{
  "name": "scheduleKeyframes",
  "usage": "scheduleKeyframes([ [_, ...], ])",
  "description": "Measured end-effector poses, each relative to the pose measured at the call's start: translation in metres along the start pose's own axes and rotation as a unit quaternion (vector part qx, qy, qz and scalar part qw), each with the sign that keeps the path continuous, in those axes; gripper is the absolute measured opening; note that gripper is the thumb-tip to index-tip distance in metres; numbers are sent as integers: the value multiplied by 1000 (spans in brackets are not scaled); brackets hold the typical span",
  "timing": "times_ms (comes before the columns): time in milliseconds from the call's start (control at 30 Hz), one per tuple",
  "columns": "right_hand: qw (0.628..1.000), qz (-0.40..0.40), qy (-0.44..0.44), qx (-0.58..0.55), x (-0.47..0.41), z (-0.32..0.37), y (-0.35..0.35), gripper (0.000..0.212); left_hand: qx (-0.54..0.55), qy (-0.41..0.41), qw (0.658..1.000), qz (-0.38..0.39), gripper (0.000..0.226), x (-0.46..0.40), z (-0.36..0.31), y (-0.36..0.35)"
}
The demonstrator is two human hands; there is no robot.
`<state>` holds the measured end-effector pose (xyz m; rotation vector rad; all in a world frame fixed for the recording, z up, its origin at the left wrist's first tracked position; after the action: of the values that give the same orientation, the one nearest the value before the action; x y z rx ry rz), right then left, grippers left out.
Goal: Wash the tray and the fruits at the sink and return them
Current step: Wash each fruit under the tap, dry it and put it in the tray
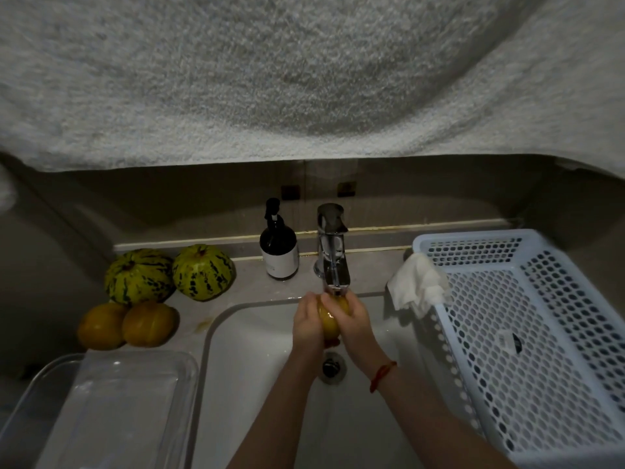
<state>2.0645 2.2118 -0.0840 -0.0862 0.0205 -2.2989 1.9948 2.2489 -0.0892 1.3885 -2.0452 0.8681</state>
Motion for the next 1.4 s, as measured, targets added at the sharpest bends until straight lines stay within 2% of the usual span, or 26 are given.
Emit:
scheduleKeyframes([
  [67, 1000, -12, -13, -11, -7, 1, 1, 23, -27, 12, 999, -36, 32, -1, -3, 4],
  [167, 997, -32, -42, -55, -14, -4, 1, 3, -92, 31, 993, -67, 38, -8, -3, 5],
  [200, 994, -58, -56, -78, -14, -8, 1, 8, -105, 31, 992, -70, 39, -10, -3, 3],
  [267, 987, -99, -67, -105, -13, -15, 1, 16, -84, 32, 994, -55, 35, -12, -1, -2],
  [333, 994, -98, -32, -41, -10, -17, 2, 14, -21, 58, 998, -8, 29, -9, 3, -6],
  [400, 996, -83, 17, 32, -5, -14, 5, 18, 7, 95, 995, 33, 33, -4, 6, -5],
  [467, 995, -65, 46, 54, 0, -12, 7, 22, 46, 150, 984, 87, 42, -1, 8, -6],
  [533, 992, -15, 82, 95, 2, -10, 5, 17, 98, 183, 972, 112, 47, 1, 8, -8],
  [567, 984, 30, 109, 135, 3, -7, 3, 15, 118, 187, 970, 103, 47, -1, 9, -7],
  [633, 959, 116, 165, 201, 6, -6, 1, 25, 150, 172, 972, 52, 48, -11, 10, -3],
  [667, 956, 124, 177, 199, 6, -6, 3, 30, 146, 162, 976, 22, 48, -15, 9, 0],
  [733, 981, 48, 134, 130, 7, -7, 10, 16, 75, 149, 986, -28, 37, -16, 7, -1],
  [800, 997, -80, 0, -6, 4, -21, 15, 10, -51, 59, 996, -34, 21, -17, 2, -6],
  [867, 957, -140, -192, -164, 5, -32, 7, 29, -157, -47, 987, -4, 20, -13, -2, -12],
  [900, 941, -133, -245, -194, 5, -34, 4, 39, -185, -72, 980, 11, 20, -11, -3, -14],
  [933, 940, -124, -263, -180, 4, -32, 4, 41, -190, -81, 978, 21, 20, -10, -4, -13],
  [1000, 970, -113, -203, -68, 2, -25, 9, 27, -155, -94, 983, 26, 22, -9, -6, -7],
  [1067, 990, -101, -54, 84, 0, -11, 15, 25, -133, -118, 984, 19, 24, -7, -6, -1],
  [1100, 989, -94, 13, 117, 1, -7, 14, 25, -133, -126, 983, 10, 25, -6, -5, 1],
  [1167, 985, -89, 82, 125, 4, -4, 8, 16, -125, -115, 985, 5, 26, -5, -2, 0],
  [1233, 990, -49, 79, 103, 3, -6, 3, 24, -103, -47, 993, 24, 30, -7, 1, -4],
  [1300, 999, 7, 40, 33, 4, -12, 2, 33, -18, 41, 997, 59, 34, -6, 3, -4],
  [1400, 998, 50, 41, -19, 7, -9, 7, 30, 42, 66, 995, 67, 41, -7, 3, -2],
])
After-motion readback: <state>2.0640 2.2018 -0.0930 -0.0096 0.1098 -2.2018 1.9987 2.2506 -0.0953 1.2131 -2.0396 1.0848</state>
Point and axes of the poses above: each hand's wrist, its own x-axis away from the middle knuckle, its own y-axis out of the back of the hand, z = x × y, the point moved 5 cm from there along -x, towards the middle knuckle, and after that the axes turned 13 degrees about y, right-handed, at the moved point
